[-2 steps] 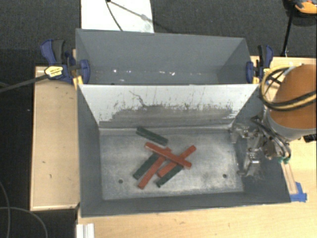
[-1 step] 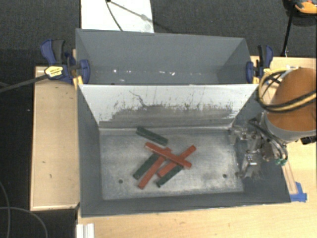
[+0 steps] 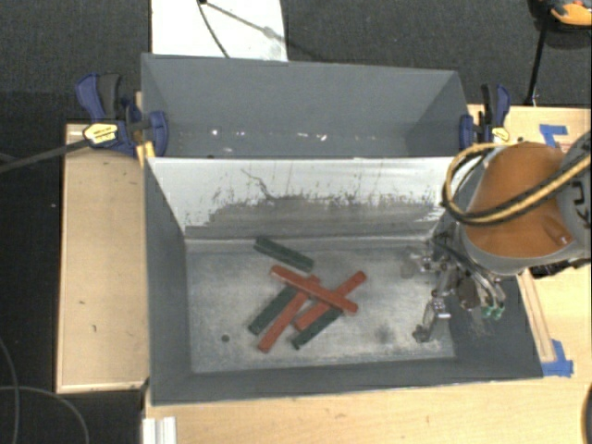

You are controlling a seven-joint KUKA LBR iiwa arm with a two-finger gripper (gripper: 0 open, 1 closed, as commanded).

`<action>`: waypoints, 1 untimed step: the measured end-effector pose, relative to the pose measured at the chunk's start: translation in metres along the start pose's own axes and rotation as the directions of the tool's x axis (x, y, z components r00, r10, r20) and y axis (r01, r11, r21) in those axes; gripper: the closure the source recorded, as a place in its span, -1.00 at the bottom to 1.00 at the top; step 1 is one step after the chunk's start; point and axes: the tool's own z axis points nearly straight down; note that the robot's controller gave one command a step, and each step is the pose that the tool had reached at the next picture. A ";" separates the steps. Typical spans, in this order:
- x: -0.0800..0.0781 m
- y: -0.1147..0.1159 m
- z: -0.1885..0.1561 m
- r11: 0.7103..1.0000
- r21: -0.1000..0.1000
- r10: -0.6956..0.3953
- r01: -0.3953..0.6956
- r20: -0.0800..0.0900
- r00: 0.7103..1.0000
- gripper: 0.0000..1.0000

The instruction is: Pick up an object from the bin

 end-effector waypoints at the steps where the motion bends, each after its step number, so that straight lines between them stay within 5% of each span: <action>1: 0.010 0.010 0.014 0.998 -0.001 -0.068 0.068 0.004 0.998 -1.00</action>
Offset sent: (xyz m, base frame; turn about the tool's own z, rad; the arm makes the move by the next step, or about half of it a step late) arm 0.0205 0.0241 -0.0270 0.1154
